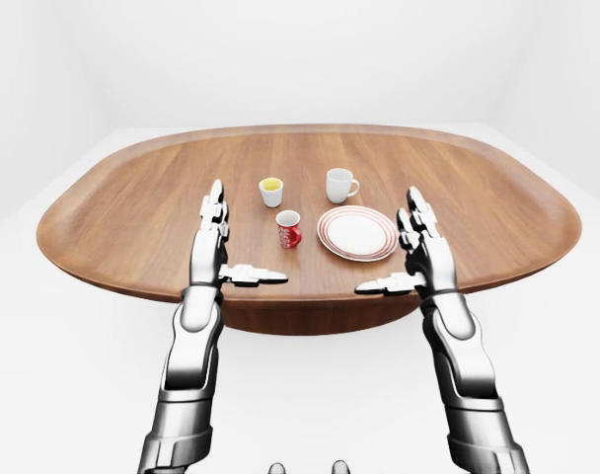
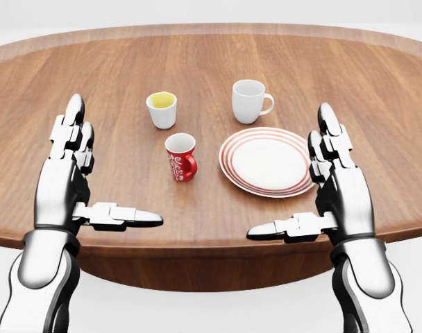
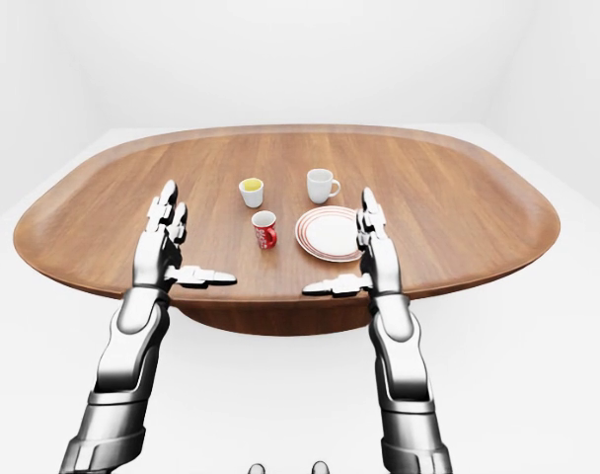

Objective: Pick up the red mug and put it on the plate

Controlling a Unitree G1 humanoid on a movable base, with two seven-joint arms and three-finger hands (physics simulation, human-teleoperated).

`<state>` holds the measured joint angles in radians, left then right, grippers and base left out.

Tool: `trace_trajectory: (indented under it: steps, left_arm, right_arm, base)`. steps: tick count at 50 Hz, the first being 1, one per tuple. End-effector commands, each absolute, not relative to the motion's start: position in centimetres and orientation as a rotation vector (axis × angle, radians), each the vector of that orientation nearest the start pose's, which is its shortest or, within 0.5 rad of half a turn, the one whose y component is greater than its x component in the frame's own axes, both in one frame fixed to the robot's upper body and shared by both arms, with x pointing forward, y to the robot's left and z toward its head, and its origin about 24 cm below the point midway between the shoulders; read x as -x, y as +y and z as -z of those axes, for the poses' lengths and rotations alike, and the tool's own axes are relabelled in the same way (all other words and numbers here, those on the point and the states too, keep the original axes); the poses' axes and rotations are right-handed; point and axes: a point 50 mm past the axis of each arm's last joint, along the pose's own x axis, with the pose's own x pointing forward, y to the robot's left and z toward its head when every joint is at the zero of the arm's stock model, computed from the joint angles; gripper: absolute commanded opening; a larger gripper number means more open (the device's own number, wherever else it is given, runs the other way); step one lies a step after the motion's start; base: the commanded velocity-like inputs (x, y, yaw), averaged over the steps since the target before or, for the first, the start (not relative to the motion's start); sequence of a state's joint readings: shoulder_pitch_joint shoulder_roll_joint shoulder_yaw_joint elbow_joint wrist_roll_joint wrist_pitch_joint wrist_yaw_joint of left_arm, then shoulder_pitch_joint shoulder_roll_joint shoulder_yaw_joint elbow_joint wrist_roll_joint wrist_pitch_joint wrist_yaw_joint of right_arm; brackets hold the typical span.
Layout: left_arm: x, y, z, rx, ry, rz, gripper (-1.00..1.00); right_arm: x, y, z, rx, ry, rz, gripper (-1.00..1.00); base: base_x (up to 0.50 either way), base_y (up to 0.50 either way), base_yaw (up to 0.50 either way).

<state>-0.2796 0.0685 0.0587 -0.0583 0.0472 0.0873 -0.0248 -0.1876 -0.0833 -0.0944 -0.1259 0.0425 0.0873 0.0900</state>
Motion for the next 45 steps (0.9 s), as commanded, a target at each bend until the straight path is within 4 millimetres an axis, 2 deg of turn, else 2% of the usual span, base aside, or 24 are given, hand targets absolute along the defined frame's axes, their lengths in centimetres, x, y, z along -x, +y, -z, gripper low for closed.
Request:
trace_trajectory:
  steps: [1,6,8,45]
  left_arm:
    - [-30.8,15.3,-13.0,-0.125,-0.263,0.019,1.0]
    - [-30.6,15.1,-13.2,-0.125,-0.274,0.026,1.0]
    - [-30.0,14.7,-13.6,-0.141,-0.302,0.034,1.0]
    - [-29.7,14.6,-13.7,-0.147,-0.311,0.038,1.0]
  right_arm:
    - [-28.8,-17.1,-12.8,0.065,-0.278,-0.058,1.0]
    - [-28.7,-17.1,-12.9,0.071,-0.28,-0.059,1.0]
    - [-28.8,-16.7,-12.9,0.101,-0.277,-0.084,1.0]
    - [-29.0,-16.5,-12.7,0.11,-0.268,-0.092,1.0]
  base:
    - [0.0,0.0,0.0]
    - [0.0,0.0,0.0]
    - [0.33,0.0,0.0]
    - [0.38,0.0,0.0]
